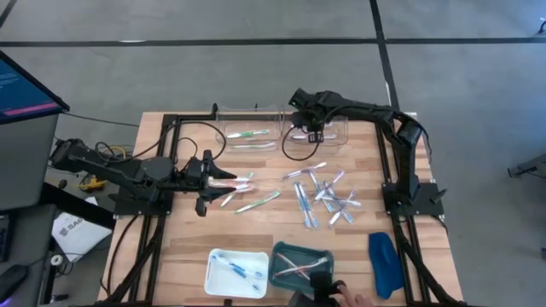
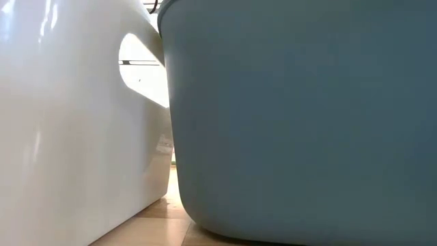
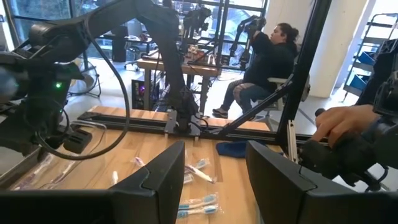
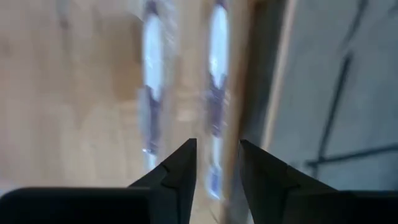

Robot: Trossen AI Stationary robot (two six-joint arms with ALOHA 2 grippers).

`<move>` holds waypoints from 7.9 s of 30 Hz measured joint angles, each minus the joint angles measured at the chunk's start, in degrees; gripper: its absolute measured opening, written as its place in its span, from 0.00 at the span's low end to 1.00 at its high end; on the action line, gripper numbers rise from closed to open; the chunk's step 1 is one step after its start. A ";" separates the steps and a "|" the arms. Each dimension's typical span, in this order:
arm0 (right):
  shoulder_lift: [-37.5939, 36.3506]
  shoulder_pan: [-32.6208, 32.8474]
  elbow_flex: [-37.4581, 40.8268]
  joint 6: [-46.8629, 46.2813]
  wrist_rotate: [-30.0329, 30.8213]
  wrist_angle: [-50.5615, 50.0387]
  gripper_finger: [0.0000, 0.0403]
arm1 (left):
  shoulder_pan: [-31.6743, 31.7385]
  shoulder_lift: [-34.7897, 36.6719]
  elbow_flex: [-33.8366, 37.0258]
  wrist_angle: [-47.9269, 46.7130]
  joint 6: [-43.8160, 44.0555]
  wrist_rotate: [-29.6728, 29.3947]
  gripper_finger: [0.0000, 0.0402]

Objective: Pick & Place Toothbrushes
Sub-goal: Put the green toothbrush into the left transparent bin, then put the orange toothbrush into the green bin

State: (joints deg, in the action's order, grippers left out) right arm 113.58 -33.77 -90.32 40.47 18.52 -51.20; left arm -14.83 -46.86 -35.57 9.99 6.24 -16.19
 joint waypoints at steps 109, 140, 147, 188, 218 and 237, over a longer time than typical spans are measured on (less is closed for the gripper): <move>-41.95 36.74 28.89 -29.96 -9.61 27.41 0.28 | 16.53 -22.70 -1.49 22.44 -2.77 14.71 0.41; -42.47 33.19 28.79 -29.45 -9.67 32.22 0.28 | 9.14 -47.77 -17.53 -25.91 9.07 13.16 0.41; -42.45 31.97 28.79 -28.37 -9.67 32.92 0.28 | 10.52 -49.00 -17.53 -25.85 8.76 13.15 0.41; -42.07 37.68 28.81 -34.40 -9.67 22.40 0.28 | 11.78 -34.63 -28.33 -38.75 -15.09 -11.02 0.02; -42.07 44.25 28.81 -35.56 -9.67 21.40 0.28 | 51.84 -61.62 -45.18 -54.22 -37.23 27.32 0.02; -42.07 44.27 28.81 -35.70 -9.67 21.32 0.28 | 49.83 -61.61 -45.16 -54.00 -32.51 18.15 0.30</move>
State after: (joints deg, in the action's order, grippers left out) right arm 71.50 10.50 -61.52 4.77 8.84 -29.88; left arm 35.00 -108.47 -80.73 -44.01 -26.27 1.96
